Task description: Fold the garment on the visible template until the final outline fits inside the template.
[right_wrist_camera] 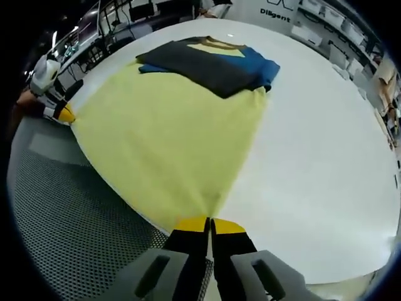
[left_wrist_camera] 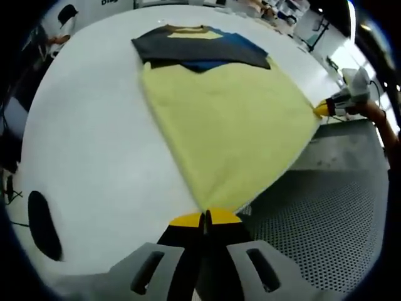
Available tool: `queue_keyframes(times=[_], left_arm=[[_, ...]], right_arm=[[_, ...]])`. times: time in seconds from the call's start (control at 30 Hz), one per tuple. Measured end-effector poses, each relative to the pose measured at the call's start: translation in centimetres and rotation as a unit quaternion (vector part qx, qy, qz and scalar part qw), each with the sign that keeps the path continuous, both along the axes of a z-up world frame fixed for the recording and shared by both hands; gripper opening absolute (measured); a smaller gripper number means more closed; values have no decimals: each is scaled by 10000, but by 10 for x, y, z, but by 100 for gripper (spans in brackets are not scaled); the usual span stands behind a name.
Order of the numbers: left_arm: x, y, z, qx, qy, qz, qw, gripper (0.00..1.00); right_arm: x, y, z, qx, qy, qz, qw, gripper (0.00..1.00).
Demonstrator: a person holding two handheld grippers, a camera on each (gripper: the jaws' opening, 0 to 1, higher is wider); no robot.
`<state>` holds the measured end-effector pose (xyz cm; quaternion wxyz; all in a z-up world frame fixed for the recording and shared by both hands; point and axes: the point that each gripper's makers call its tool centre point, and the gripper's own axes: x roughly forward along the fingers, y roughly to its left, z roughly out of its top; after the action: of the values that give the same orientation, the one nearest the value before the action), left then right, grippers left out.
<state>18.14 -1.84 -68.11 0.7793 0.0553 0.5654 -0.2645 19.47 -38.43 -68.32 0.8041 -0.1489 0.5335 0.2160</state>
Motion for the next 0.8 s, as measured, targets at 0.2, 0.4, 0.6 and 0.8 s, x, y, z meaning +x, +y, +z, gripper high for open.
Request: queue_keyframes(times=[0.2, 0.4, 0.6, 0.8], left_arm=[[1, 0, 0, -47, -30, 100, 9999, 2], [6, -4, 4, -373, -150, 394, 9984, 16], [6, -7, 3, -228, -198, 360, 9989, 17], [5, -3, 1, 60, -162, 390, 9991, 15]], right_arm=[[-1, 1, 1, 158, 11, -127, 9998, 0], [-10, -1, 1, 281, 178, -433, 9985, 21], [-12, -1, 0, 212, 190, -536, 9982, 17], [-13, 3, -1, 185, 151, -498, 9985, 6]])
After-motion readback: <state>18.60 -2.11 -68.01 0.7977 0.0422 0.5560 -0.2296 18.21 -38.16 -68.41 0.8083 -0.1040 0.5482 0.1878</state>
